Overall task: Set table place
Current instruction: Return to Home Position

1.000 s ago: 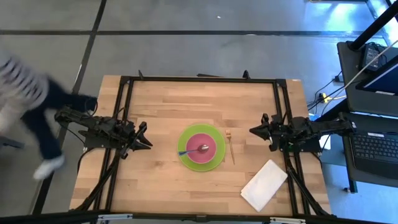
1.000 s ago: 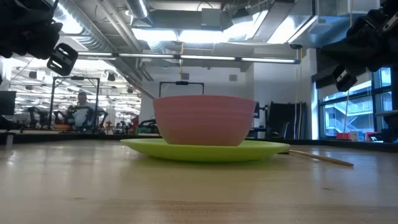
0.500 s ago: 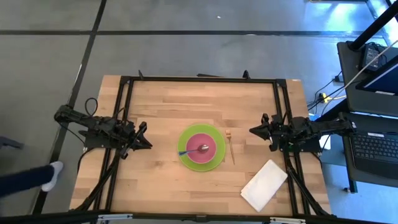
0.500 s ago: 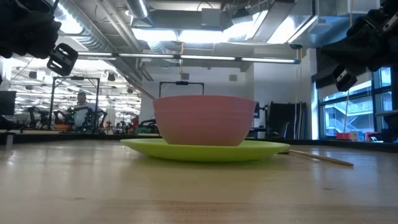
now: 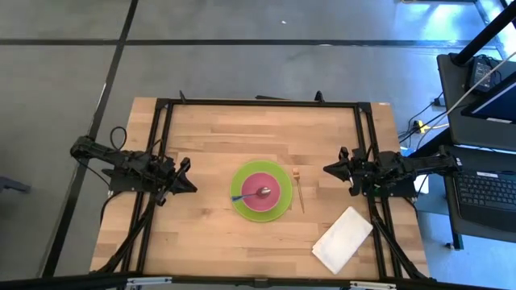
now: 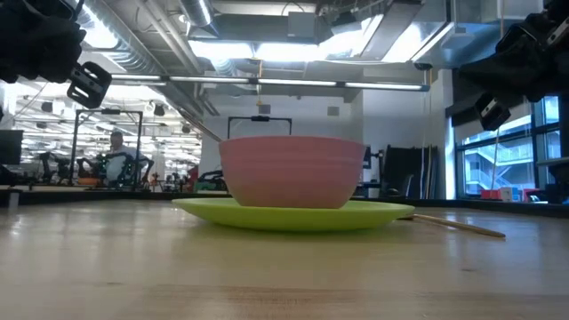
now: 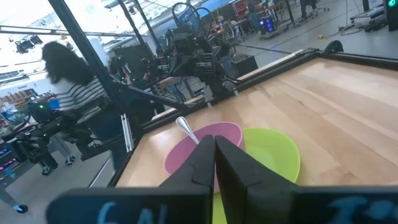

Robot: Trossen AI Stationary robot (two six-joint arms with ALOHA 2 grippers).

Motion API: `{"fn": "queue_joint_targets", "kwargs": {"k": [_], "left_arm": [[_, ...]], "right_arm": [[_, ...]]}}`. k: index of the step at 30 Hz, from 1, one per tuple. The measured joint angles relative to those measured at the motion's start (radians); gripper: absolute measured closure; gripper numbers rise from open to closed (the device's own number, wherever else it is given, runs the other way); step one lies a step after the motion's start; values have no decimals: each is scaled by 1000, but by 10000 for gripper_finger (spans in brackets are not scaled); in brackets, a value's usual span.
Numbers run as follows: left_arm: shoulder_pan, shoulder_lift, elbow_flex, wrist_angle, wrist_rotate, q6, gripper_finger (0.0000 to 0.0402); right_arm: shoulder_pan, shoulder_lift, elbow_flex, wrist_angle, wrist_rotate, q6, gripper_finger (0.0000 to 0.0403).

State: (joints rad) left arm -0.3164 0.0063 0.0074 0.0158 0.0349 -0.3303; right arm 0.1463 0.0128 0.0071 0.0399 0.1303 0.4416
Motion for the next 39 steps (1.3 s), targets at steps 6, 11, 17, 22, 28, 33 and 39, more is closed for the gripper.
{"fn": "queue_joint_targets", "kwargs": {"k": [6, 11, 17, 22, 28, 33, 39], "left_arm": [[0, 0, 0, 0, 0, 0, 392], [0, 0, 0, 0, 0, 0, 386], [0, 0, 0, 0, 0, 0, 373], [0, 0, 0, 0, 0, 0, 363], [0, 0, 0, 0, 0, 0, 352], [0, 0, 0, 0, 0, 0, 345], [0, 0, 0, 0, 0, 0, 338]], "right_arm": [[0, 0, 0, 0, 0, 0, 386], [0, 0, 0, 0, 0, 0, 386], [0, 0, 0, 0, 0, -1, 386], [0, 0, 0, 0, 0, -2, 386], [0, 0, 0, 0, 0, -1, 386], [0, 0, 0, 0, 0, -1, 386], [0, 0, 0, 0, 0, 0, 386]]}}
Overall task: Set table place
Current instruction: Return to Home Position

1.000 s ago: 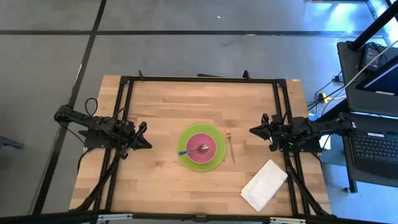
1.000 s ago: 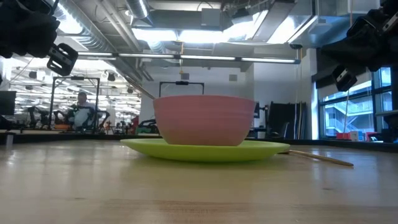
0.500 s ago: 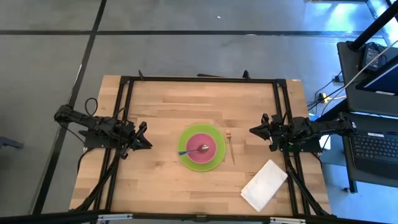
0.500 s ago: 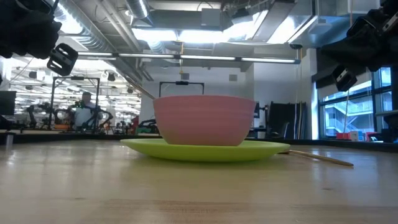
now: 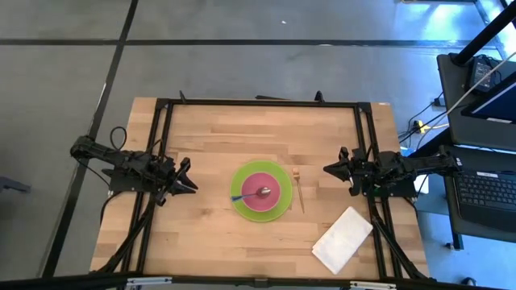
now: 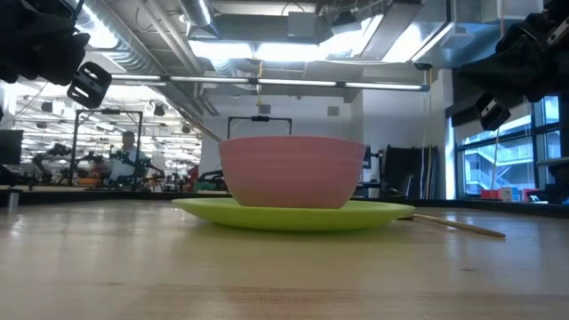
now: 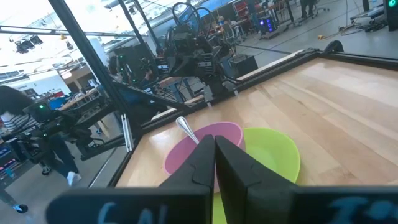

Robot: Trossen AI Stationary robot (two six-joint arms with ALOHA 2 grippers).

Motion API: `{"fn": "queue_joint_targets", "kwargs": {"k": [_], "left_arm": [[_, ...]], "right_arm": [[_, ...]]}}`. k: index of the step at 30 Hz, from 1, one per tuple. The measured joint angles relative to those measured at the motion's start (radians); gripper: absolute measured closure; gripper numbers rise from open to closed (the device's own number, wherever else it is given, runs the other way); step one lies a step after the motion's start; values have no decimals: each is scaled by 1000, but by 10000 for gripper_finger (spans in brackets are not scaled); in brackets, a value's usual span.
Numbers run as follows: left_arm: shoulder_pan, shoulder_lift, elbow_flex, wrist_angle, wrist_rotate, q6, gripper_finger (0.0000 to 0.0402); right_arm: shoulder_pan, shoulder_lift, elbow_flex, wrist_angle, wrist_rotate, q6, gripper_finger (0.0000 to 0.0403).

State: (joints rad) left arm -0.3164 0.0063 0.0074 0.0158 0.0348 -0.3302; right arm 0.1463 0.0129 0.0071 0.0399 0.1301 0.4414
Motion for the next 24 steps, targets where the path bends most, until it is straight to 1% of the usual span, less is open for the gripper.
{"fn": "queue_joint_targets", "kwargs": {"k": [13, 24], "left_arm": [[0, 0, 0, 0, 0, 0, 327], [0, 0, 0, 0, 0, 0, 346]], "right_arm": [[0, 0, 0, 0, 0, -1, 386], [0, 0, 0, 0, 0, 0, 386]]}}
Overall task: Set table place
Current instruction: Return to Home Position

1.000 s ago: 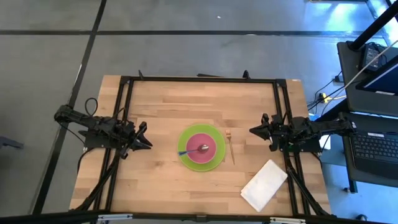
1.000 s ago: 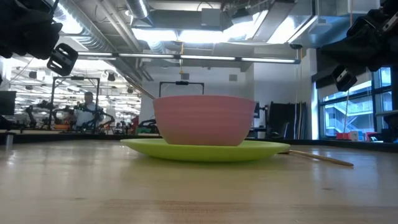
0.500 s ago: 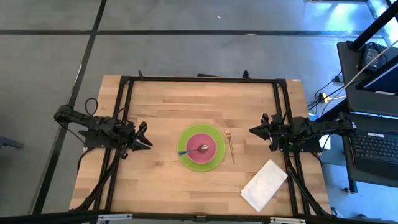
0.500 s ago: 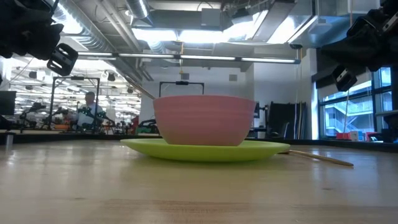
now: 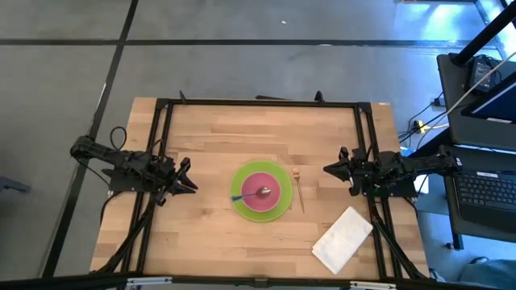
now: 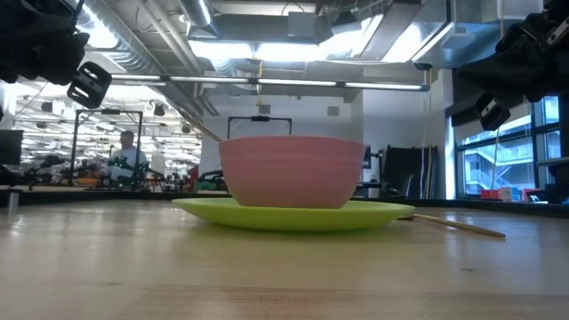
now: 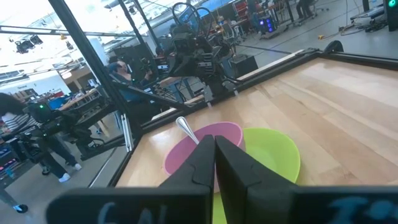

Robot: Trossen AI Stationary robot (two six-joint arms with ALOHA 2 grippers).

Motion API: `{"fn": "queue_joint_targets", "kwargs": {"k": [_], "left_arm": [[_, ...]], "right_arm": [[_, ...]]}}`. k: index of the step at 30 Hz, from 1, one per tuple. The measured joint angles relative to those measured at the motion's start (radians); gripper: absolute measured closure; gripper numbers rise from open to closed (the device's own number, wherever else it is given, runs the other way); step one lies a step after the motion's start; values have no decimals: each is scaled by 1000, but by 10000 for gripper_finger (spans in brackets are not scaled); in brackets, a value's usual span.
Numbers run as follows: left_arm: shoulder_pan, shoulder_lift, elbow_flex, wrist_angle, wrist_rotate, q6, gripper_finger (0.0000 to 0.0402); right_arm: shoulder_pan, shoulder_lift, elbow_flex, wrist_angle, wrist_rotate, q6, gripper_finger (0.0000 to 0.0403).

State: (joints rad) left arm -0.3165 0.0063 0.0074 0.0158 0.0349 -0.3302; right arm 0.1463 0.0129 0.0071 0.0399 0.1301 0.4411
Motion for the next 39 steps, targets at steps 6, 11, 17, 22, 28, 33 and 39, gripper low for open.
{"fn": "queue_joint_targets", "kwargs": {"k": [6, 11, 17, 22, 28, 33, 39], "left_arm": [[0, 0, 0, 0, 0, 0, 355], [0, 0, 0, 0, 0, 0, 362], [0, 0, 0, 0, 0, 0, 370], [0, 0, 0, 0, 0, 0, 377], [0, 0, 0, 0, 0, 0, 384], [0, 0, 0, 0, 0, 0, 390], [0, 0, 0, 0, 0, 0, 396]], "right_arm": [[0, 0, 0, 0, 0, 0, 386], [0, 0, 0, 0, 0, 0, 386], [0, 0, 0, 0, 0, -1, 386], [0, 0, 0, 0, 0, -1, 386], [0, 0, 0, 0, 0, -1, 386], [0, 0, 0, 0, 0, -1, 386], [0, 0, 0, 0, 0, 0, 386]]}}
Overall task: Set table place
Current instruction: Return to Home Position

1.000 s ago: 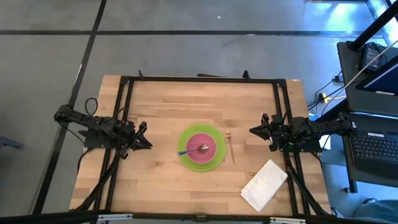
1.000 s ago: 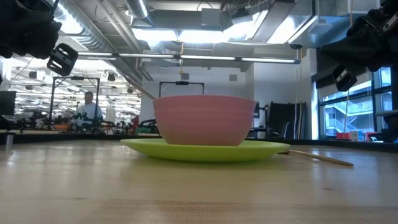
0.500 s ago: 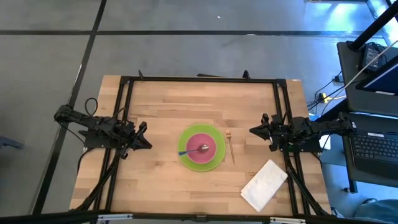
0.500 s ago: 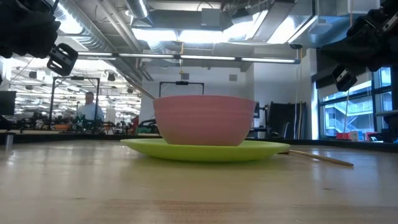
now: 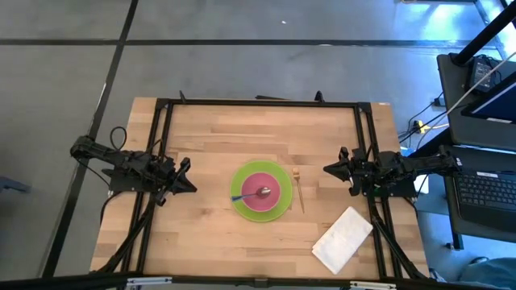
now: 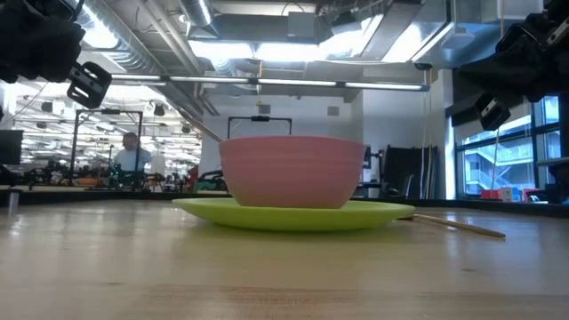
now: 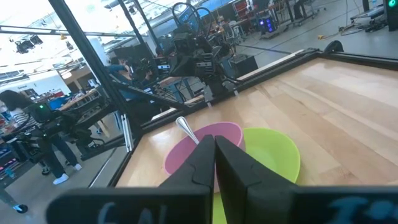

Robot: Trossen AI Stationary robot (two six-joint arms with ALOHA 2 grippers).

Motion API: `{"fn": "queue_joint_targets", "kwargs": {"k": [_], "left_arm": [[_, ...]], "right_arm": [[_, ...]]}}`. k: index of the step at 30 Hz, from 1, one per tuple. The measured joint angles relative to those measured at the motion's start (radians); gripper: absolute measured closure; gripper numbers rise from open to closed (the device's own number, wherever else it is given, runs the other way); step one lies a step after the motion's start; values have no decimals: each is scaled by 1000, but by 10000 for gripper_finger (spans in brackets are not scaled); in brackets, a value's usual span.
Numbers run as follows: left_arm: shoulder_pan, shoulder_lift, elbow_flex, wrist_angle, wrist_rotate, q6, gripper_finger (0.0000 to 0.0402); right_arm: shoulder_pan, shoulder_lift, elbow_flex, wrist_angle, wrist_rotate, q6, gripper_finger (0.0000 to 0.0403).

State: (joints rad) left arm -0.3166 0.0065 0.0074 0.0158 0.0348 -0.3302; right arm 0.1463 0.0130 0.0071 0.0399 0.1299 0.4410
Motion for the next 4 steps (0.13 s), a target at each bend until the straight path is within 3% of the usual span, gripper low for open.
{"fn": "queue_joint_targets", "kwargs": {"k": [4], "left_arm": [[0, 0, 0, 0, 0, 0, 399]], "right_arm": [[0, 0, 0, 0, 0, -1, 386]]}}
